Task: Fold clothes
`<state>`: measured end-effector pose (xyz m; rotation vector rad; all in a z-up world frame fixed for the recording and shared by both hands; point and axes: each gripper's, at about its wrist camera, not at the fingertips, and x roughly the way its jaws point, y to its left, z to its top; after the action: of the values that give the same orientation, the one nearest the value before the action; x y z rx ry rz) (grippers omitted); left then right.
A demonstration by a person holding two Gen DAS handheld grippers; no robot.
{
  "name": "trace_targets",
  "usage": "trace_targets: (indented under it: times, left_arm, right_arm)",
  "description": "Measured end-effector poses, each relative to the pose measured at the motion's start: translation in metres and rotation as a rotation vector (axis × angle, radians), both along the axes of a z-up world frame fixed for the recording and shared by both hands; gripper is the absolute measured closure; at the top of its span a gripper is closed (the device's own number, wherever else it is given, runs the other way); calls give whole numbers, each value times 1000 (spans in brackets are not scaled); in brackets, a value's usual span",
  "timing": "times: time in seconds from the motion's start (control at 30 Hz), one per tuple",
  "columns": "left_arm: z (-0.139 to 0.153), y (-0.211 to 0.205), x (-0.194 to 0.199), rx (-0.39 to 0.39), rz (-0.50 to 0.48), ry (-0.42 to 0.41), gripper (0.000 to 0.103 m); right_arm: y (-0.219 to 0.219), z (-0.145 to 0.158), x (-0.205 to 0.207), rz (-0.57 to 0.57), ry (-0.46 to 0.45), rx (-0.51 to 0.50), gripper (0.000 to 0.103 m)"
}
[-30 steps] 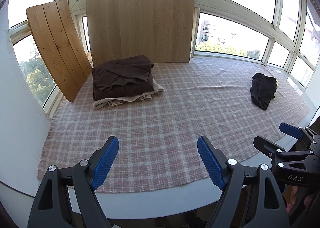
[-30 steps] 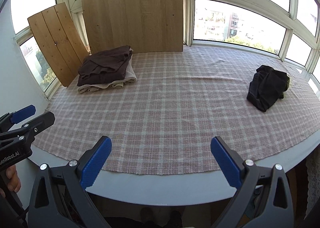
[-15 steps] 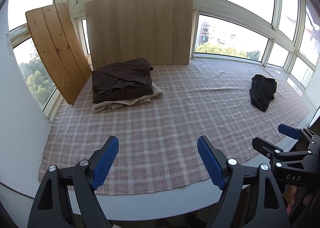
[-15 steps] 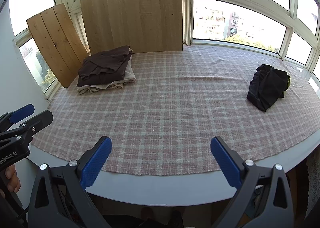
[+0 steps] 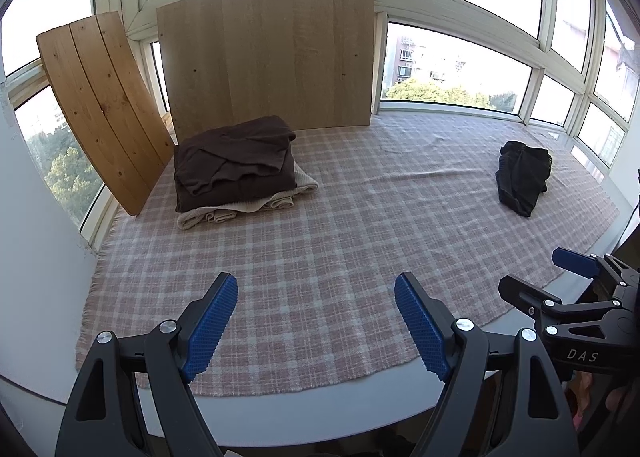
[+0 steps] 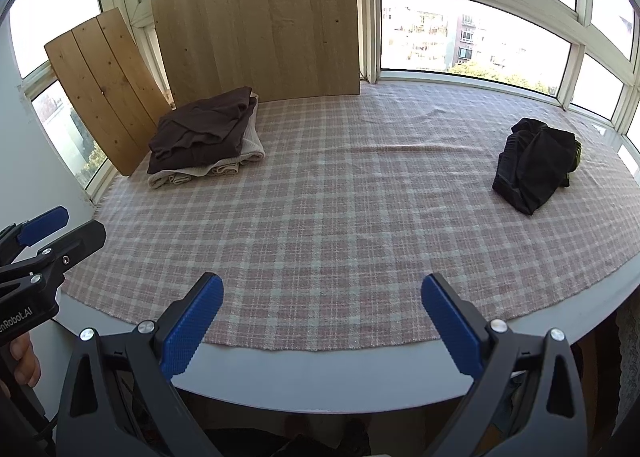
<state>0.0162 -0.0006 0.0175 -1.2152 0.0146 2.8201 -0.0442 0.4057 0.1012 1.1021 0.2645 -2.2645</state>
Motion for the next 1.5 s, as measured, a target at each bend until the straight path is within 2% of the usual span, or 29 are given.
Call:
trace_targets:
  times: [0.47, 0.77, 0.97, 1.13, 1.3, 1.5]
  left_arm:
    - [0, 19, -14, -8, -84, 9, 23]
    - [-1, 61, -35, -5, -181, 18, 23]
    - [-3, 118, -52, -20, -207, 30, 23]
    - [-12, 184, -79, -8, -220, 0, 23]
    - [-30, 250, -110, 16, -272, -67, 23]
    - [-57, 322, -152, 69, -325, -164, 23]
  right_arm:
    - [7, -5, -7, -56, 5, 14, 2]
    - [51, 2, -26, -148, 78, 35, 2]
    - [102, -4, -76, -182, 53, 10, 2]
    - [153, -10, -133, -147, 44, 1, 3]
    - [207, -18, -199, -129, 28, 18, 3]
    - [264, -32, -266, -115, -92, -71, 3]
